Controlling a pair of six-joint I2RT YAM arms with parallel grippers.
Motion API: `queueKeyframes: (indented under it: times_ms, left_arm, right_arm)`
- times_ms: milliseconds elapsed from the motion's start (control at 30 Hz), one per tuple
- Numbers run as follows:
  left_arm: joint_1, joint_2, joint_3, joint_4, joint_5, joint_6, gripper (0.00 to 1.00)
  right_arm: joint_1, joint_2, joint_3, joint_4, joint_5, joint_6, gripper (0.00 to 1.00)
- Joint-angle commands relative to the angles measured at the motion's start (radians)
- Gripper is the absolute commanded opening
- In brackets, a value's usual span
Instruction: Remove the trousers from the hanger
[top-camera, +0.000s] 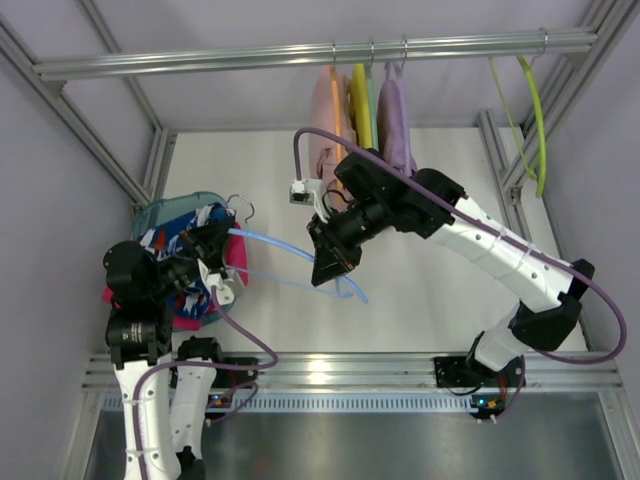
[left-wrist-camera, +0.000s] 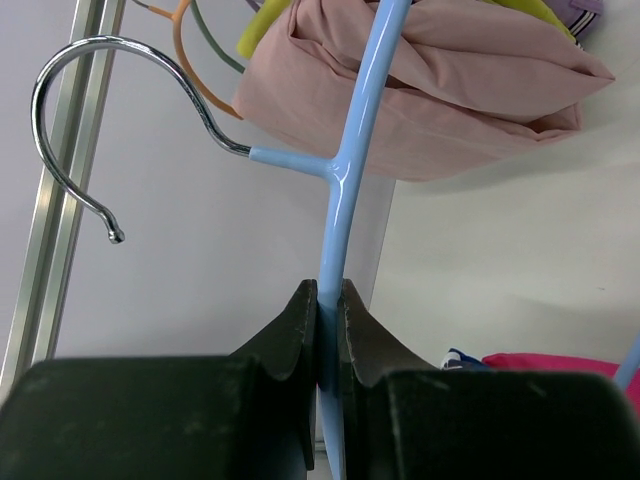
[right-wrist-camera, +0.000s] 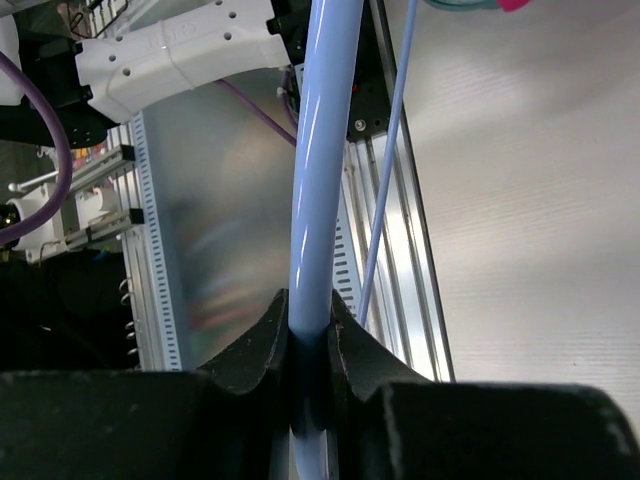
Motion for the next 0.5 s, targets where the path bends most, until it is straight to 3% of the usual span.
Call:
queueKeyframes:
  times_ms: [0, 67, 200, 233, 400, 433, 467]
  left_arm:
    - [0.003, -0.006, 0.014, 0.033, 0.051, 0.005, 0.05]
    - [0.003, -0.009, 0.02, 0.033, 0.061, -0.011, 0.19]
    - [0.003, -0.013, 0.038, 0.033, 0.084, -0.075, 0.35]
    - [0.003, -0.011, 0.04, 0.033, 0.087, -0.084, 0.46]
    - [0.004, -0.002, 0.08, 0.033, 0.092, -0.187, 0.66]
    - [0.003, 0.001, 0.087, 0.033, 0.095, -0.205, 0.83]
    - [0.003, 0.004, 0.104, 0.03, 0.098, -0.251, 0.88]
  right_arm:
    - [0.016, -0.026, 0.013, 0.007, -0.029, -0.059, 0.0]
    - [0.009, -0.045, 0.024, 0.018, -0.013, -0.073, 0.0]
    - [-0.027, -0.085, 0.001, 0.047, -0.039, -0.055, 0.0]
    - [-0.056, -0.097, -0.016, 0.055, -0.048, -0.046, 0.0]
    - [-0.185, -0.134, -0.053, 0.114, -0.178, 0.051, 0.0]
    - [-0.219, -0.155, -0.062, 0.124, -0.191, 0.057, 0.0]
    - [-0.233, -0.166, -0.065, 0.131, -0.2, 0.059, 0.0]
